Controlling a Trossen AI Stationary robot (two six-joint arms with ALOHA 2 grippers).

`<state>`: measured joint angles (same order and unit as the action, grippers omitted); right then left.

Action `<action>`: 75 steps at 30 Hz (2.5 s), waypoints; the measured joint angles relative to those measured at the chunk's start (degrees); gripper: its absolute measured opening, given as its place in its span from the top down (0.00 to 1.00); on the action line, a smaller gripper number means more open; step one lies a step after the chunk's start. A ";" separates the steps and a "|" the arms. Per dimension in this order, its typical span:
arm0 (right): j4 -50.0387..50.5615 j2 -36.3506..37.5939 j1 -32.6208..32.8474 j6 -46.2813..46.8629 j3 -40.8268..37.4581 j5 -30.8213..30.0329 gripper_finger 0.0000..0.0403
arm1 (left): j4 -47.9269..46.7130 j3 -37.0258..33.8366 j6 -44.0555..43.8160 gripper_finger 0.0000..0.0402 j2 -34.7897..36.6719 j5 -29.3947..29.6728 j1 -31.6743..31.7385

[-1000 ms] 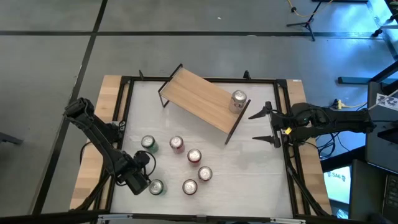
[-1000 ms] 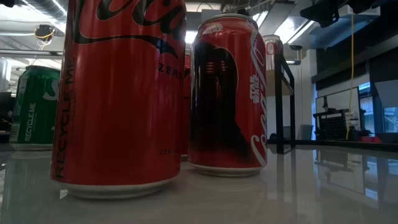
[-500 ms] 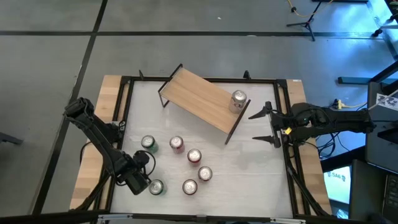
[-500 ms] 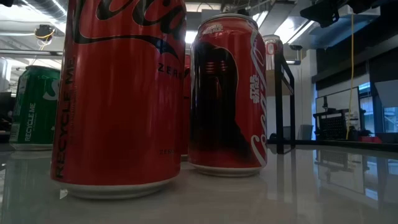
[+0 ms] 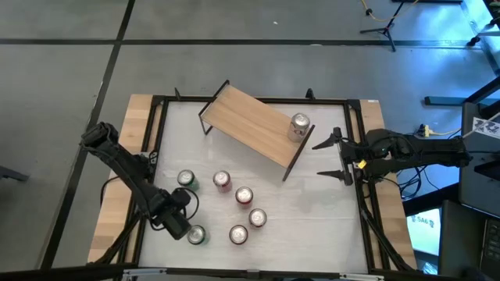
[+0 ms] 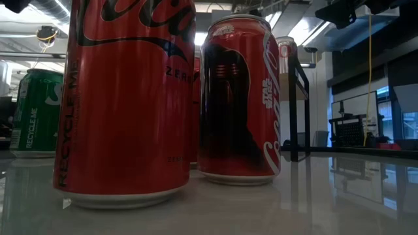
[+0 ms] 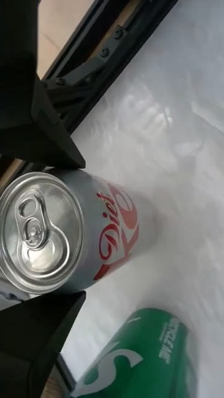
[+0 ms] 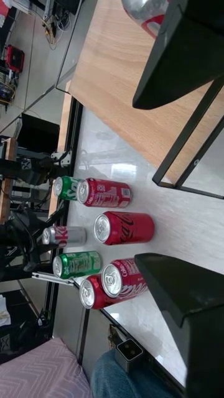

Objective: Place canned beverage on shelf
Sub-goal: Put the red-silver soda can on the shelf aligned with the other red-silver soda can

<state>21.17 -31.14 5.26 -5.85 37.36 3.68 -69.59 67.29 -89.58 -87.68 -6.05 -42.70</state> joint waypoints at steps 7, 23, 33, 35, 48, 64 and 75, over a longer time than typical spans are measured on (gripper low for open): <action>0.00 0.00 -0.02 0.00 0.00 0.00 0.03 | -2.90 3.74 6.70 0.29 0.00 1.90 3.08; 0.00 -0.01 -0.02 0.00 0.00 -0.02 0.03 | -16.21 20.02 18.98 0.29 0.00 3.58 11.71; 0.00 -0.01 -0.02 0.00 0.00 0.00 0.03 | -16.57 26.54 27.88 0.29 0.04 6.36 18.91; 0.00 -0.01 0.00 0.00 0.00 0.00 0.03 | -16.61 27.70 29.96 0.29 0.04 7.42 20.45; 0.00 -0.01 -0.02 0.00 0.00 0.00 0.03 | -16.07 35.53 47.43 0.29 0.04 8.56 36.49; -0.17 -0.01 -0.01 0.00 0.00 -0.02 0.03 | -6.46 38.93 68.50 0.29 -1.28 7.46 60.15; -3.36 -0.30 0.00 0.00 0.00 -0.69 0.03 | 7.44 38.93 73.70 0.29 -8.23 -4.45 62.45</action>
<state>17.81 -31.44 5.26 -5.85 37.36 3.00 -62.15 106.21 -15.88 -95.91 -10.50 19.74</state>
